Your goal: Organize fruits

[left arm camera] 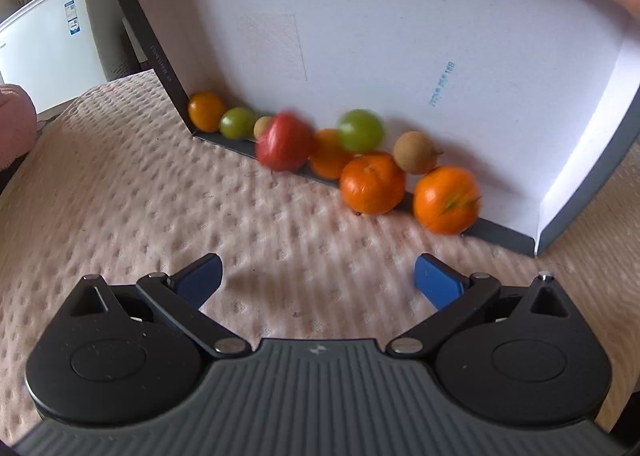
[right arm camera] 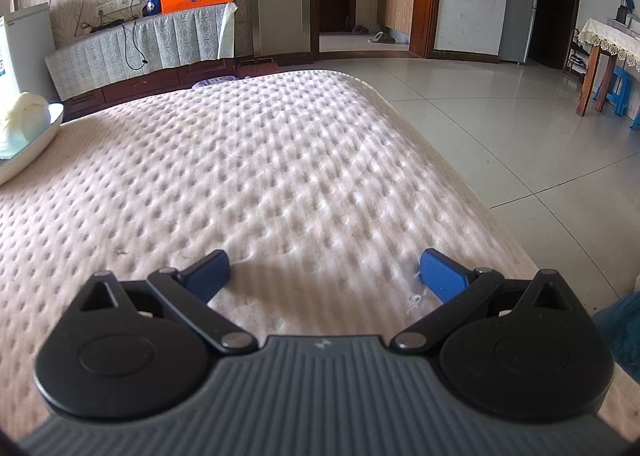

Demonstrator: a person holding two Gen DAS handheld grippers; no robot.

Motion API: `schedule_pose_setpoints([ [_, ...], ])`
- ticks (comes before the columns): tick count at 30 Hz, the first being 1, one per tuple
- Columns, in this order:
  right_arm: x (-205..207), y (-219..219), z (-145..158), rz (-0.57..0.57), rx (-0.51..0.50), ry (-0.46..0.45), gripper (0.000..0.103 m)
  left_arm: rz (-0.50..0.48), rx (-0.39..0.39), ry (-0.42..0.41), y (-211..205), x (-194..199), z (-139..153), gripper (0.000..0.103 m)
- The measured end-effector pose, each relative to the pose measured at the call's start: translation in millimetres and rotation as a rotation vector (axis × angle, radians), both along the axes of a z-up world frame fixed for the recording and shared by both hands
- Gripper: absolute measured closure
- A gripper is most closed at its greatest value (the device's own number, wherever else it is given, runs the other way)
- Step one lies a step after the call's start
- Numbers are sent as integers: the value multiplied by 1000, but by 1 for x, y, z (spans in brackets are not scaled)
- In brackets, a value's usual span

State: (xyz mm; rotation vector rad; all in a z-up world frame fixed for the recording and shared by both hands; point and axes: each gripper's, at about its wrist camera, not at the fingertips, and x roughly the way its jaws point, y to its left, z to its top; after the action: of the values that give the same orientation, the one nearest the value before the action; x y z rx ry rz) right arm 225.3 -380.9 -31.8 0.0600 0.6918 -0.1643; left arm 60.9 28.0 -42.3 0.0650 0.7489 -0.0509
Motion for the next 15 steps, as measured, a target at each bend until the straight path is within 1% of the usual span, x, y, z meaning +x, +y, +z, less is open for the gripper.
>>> schedule_pose_setpoints([
  [6, 1, 3, 0, 0, -1, 0, 0, 1, -33, 12, 8, 3, 1, 0],
  [12, 0, 0, 0, 0, 0, 0, 0, -22, -30, 16, 9, 0, 3, 0],
  [15, 0, 0, 0, 0, 0, 0, 0, -37, -40, 20, 10, -3, 4, 0],
])
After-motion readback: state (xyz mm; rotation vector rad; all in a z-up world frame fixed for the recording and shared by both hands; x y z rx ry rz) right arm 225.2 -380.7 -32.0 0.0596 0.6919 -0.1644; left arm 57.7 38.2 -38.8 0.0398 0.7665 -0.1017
